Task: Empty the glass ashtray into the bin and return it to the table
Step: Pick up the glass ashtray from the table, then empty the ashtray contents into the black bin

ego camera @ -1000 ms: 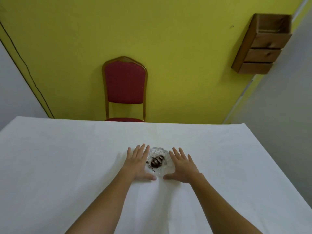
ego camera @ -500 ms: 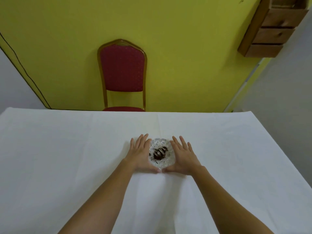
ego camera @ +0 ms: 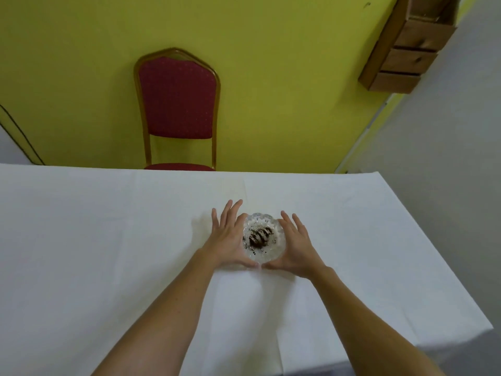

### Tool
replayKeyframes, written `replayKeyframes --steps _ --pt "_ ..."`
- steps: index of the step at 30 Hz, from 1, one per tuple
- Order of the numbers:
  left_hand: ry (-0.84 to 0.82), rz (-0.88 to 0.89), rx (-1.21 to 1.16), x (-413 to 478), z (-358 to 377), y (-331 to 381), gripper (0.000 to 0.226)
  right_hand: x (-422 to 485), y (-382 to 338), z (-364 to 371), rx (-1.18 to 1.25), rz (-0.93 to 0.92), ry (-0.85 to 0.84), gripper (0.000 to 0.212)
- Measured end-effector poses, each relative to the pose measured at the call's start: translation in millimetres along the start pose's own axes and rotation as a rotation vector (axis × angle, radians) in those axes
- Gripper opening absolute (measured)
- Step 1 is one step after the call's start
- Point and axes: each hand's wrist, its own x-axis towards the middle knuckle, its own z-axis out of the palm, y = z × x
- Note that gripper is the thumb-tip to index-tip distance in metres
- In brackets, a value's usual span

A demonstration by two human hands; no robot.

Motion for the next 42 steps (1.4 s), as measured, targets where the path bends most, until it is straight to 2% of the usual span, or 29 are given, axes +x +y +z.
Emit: replayKeyframes --steps 4,8,11,21,27,30,37,42 --pt "0.041 0.127 -0.002 14 -11 38 0.135 -24 18 -36 -0.023 0.068 0.056 0.123" --pt "0.066 0.223 0.008 32 -31 90 0.133 -50 39 -80 -0.065 0.031 0.188 0.119" --pt "0.097 0.298 0.022 46 -44 136 0.131 -71 61 -114 -0.129 0.073 0.209 0.119" --pt "0.169 0.499 0.031 75 -33 359 0.131 -206 195 -229 -0.173 0.300 0.362 0.123" --pt "0.188 0.661 -0.001 79 1 480 0.129 -300 270 -265 -0.164 0.407 0.410 0.125" --pt "0.145 0.685 -0.035 76 24 523 0.129 -337 296 -274 -0.188 0.456 0.382 0.128" --pt "-0.069 0.697 -0.037 86 71 603 0.134 -395 358 -281 -0.133 0.588 0.379 0.130" --pt "-0.089 0.733 -0.104 113 99 632 0.125 -397 406 -284 -0.056 0.633 0.302 0.129"
